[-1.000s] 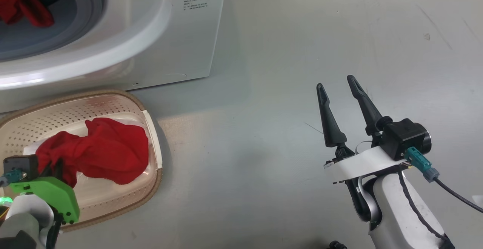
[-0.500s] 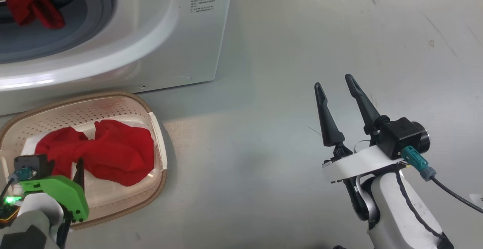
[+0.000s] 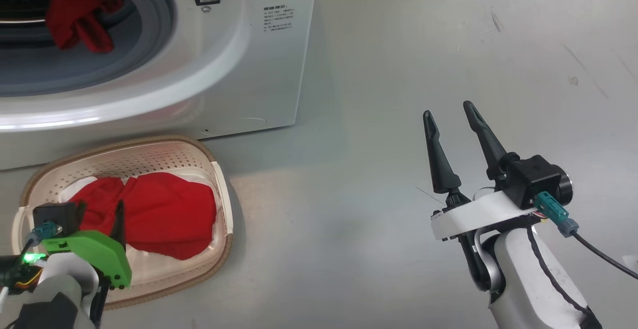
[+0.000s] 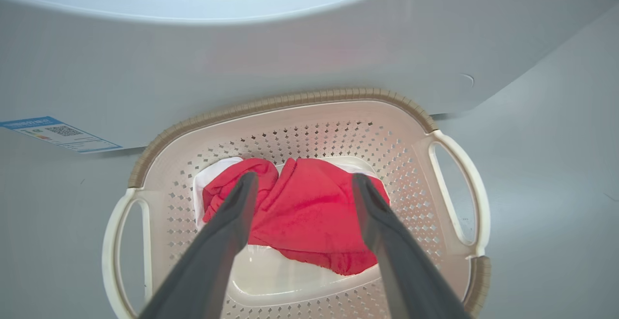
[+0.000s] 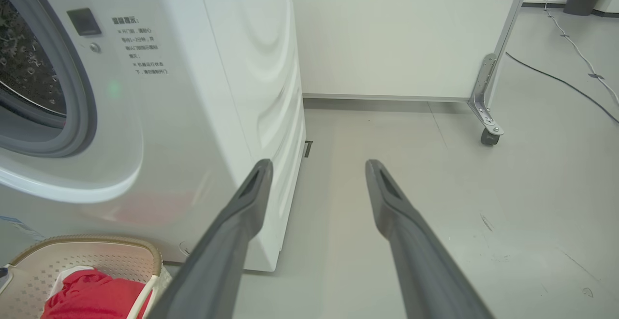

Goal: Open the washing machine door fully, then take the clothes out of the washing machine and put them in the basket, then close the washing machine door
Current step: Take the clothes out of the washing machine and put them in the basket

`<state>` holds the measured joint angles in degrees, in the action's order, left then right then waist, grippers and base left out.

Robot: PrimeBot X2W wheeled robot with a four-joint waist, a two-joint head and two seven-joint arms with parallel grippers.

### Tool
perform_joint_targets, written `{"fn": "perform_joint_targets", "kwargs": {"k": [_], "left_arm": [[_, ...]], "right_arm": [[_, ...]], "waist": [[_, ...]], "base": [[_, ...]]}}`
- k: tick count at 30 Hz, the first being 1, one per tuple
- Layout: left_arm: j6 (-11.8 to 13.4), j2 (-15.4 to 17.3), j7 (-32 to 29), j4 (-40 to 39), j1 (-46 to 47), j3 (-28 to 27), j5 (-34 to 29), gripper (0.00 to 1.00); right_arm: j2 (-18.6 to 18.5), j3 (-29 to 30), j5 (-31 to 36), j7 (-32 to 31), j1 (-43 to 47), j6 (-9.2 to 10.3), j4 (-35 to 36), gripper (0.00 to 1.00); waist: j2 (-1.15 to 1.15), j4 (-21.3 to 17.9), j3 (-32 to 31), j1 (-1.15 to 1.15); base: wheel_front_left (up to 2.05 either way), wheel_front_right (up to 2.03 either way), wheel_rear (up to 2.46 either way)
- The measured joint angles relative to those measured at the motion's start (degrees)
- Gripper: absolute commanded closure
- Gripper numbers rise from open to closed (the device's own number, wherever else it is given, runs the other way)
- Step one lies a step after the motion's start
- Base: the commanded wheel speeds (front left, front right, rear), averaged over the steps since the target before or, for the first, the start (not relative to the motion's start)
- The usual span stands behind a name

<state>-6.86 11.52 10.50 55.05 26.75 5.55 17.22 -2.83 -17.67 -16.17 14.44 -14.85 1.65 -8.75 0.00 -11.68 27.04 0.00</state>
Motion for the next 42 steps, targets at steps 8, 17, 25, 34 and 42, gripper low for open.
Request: {"fn": "perform_joint_targets", "kwargs": {"k": [8,17,25,34,42], "left_arm": [[-0.02,-1.76,3.74,-2.35,0.95,1.11,-0.15,0.0],[-0.07,-3.26,3.93,-8.61,0.7,1.48,-0.12,0.0],[-0.08,-3.43,3.94,-20.61,-1.9,0.32,-0.14,0.0],[-0.09,-3.7,3.94,-28.63,-8.96,-0.44,-0.18,0.0],[-0.09,-5.08,3.94,-33.36,-13.14,-0.58,-0.91,0.0]], "right_arm": [[-0.01,1.63,-0.43,0.0,0.14,-0.56,-1.27,0.0],[-0.01,3.67,-0.43,0.0,2.93,-1.58,-1.81,0.0],[-0.01,4.93,-0.43,0.0,6.77,-2.11,-1.34,0.0],[0.01,5.08,-0.42,0.0,8.48,-2.81,-0.56,0.0],[0.04,5.83,-0.42,0.0,9.71,-3.3,0.45,0.0]], "waist": [[0.0,2.05,-4.79,0.0],[0.0,4.82,-11.12,0.0],[0.0,7.9,-16.24,0.0],[0.0,10.18,-20.18,0.0],[0.0,10.32,-21.68,0.0]], "base": [[0.0,0.0,0.0],[0.0,0.0,0.0],[0.0,0.0,0.0],[0.0,0.0,0.0],[0.0,0.0,0.0]]}}
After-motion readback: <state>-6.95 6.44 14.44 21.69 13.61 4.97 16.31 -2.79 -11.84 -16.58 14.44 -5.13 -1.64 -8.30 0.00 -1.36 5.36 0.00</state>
